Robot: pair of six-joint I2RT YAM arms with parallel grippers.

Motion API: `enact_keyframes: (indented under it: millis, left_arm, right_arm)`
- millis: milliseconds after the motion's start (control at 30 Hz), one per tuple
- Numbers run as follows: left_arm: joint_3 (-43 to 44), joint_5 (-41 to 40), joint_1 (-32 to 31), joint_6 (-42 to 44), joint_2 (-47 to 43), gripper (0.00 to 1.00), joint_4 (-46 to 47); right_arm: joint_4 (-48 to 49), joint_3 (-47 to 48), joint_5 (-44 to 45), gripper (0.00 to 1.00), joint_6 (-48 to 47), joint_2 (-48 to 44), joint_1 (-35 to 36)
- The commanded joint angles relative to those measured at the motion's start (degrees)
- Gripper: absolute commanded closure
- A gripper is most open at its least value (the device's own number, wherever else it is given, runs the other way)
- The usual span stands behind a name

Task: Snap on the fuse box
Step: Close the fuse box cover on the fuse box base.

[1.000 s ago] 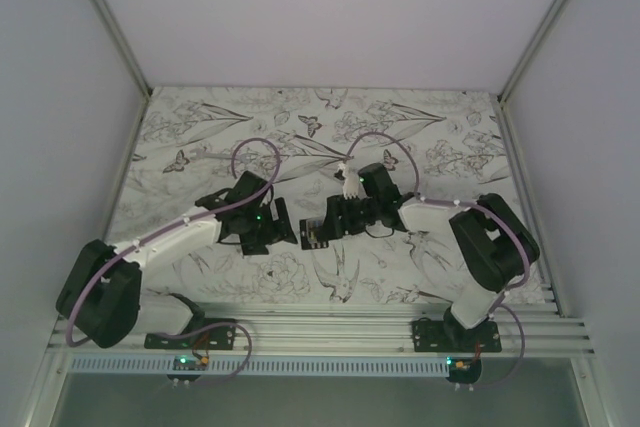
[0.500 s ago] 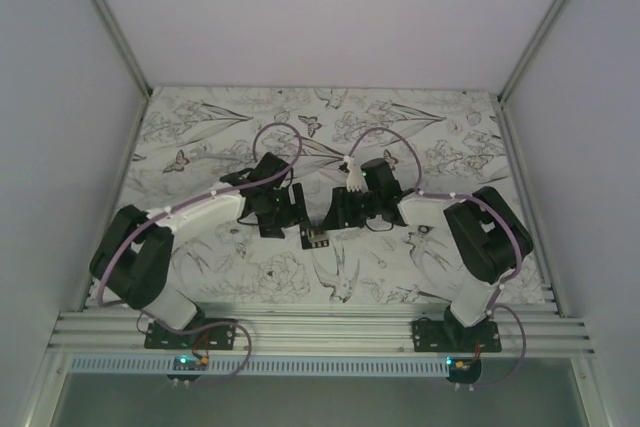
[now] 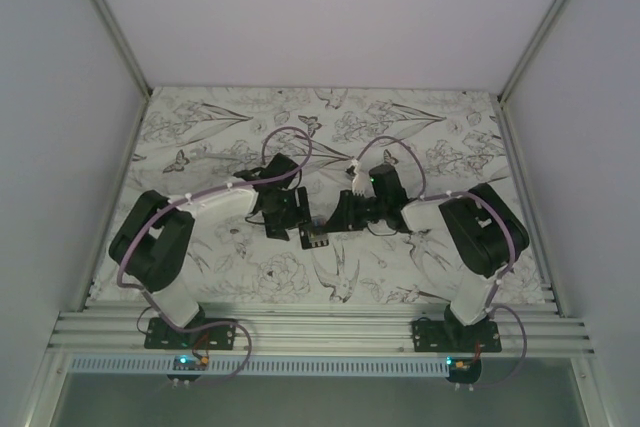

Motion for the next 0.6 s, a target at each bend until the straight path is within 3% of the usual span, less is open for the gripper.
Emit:
enact_keyframes:
  millis: [0, 200, 333, 567]
  left_arm:
    - [1.19, 0.34, -0.38, -0.27, 1.16, 0.29, -1.12]
    - [0.34, 0.18, -0.47, -0.74, -0.64, 0.3, -1.0]
    - [-0.76, -1.8, -0.51, -0.95, -2.76, 0.31, -0.88]
    - [1.9, -1.01, -0.03, -0.14, -0.42, 0.54, -0.85]
  right_arm:
    - [-2.88, -4.26, 2.27, 0.71, 0.12, 3.95, -0.77]
    - [-3.24, -5.1, 2.86, 0.75, -0.46, 2.71, -0.81]
    - [-5.81, -3.65, 5.86, 0.73, -2.39, -1.85, 0.04]
    - [-10.65, 1.64, 5.9, 0.71, -4.34, -2.76, 0.83]
